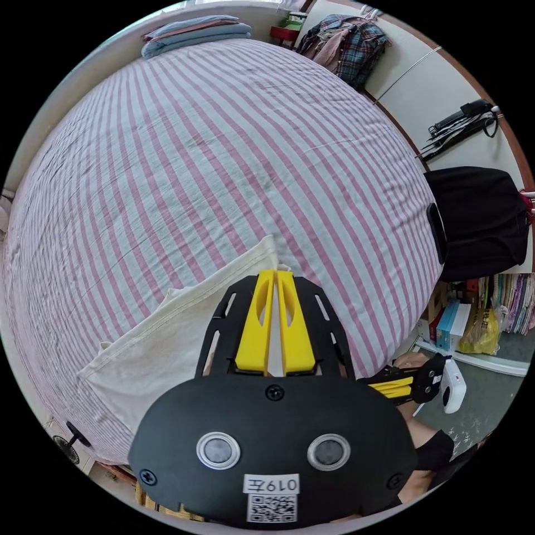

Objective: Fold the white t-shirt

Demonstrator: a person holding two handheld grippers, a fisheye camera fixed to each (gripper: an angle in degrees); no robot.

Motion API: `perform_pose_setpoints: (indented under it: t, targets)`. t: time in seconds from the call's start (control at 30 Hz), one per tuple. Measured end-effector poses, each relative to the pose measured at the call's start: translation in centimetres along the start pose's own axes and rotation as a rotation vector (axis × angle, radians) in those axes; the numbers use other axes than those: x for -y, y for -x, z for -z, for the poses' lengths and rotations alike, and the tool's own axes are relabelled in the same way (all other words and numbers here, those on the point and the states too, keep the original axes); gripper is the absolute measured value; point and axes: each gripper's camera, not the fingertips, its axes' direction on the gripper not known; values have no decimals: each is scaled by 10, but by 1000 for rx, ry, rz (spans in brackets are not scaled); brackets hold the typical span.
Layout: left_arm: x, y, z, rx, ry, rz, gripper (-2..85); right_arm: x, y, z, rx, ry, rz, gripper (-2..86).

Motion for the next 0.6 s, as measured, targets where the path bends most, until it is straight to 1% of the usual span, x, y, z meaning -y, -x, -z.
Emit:
perform_pose_setpoints:
  t: [0.07,0.17,0.23,0.33,0.43,0.6]
  targets:
    - [-2,11,6,-69,-53,50,9,-1,-1,2,-3,-9,10,-4]
    - [-6,26,7,-157,-98,115,9,-7,-12,10,18,-61,-33,-4]
    - [-6,31,4,-175,-94,132,8,-14,-30,16,89,-95,-131,-4]
    - [-6,32,-4,-181,-85,134,9,-18,-46,11,146,-85,-231,-3]
    - [-3,28,-15,-164,-52,127,9,-14,-51,-1,150,-12,-252,-3]
    - [2,16,-27,-105,-1,95,12,-9,-54,-7,163,11,-245,-2]
